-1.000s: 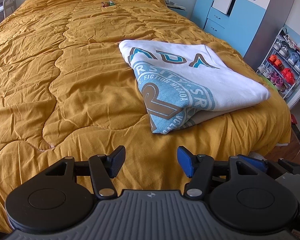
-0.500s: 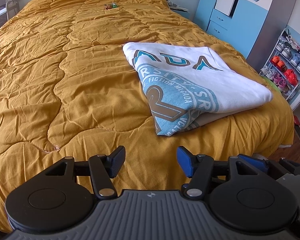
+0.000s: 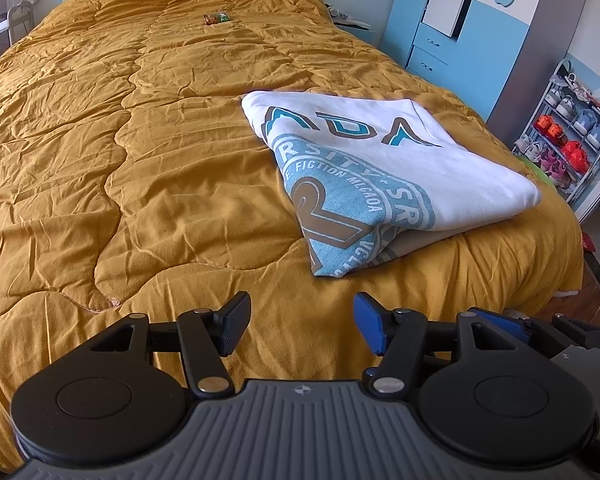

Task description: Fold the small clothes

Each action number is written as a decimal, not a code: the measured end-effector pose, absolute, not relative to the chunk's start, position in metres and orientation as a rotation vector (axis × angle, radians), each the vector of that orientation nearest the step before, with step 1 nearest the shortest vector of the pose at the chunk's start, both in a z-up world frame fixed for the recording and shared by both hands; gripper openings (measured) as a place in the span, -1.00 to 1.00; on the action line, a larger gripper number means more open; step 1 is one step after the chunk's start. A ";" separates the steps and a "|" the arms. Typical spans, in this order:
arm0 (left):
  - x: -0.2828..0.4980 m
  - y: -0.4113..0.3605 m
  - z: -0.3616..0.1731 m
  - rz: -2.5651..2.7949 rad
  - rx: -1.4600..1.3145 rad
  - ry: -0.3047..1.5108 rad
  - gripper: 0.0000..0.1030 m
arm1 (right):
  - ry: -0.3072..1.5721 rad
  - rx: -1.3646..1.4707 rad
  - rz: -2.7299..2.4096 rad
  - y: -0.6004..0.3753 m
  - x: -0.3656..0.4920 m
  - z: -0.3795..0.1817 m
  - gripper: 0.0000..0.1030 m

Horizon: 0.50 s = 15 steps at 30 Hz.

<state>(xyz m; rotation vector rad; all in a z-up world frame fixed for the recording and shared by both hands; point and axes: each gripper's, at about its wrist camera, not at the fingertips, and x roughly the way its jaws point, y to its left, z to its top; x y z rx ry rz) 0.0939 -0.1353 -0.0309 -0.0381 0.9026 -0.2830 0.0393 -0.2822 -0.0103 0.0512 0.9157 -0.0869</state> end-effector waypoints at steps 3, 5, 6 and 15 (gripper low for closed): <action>0.094 -0.135 -0.031 -0.287 -0.039 0.898 0.35 | 0.909 0.047 -0.084 -0.281 0.038 -0.010 0.27; 0.094 -0.134 -0.031 -0.288 -0.042 0.895 0.35 | 0.907 0.047 -0.084 -0.281 0.038 -0.010 0.26; 0.094 -0.134 -0.031 -0.287 -0.043 0.893 0.35 | 0.905 0.046 -0.083 -0.280 0.038 -0.010 0.26; 0.095 -0.131 -0.034 -0.284 -0.051 0.897 0.35 | 0.908 0.043 -0.083 -0.279 0.041 -0.012 0.26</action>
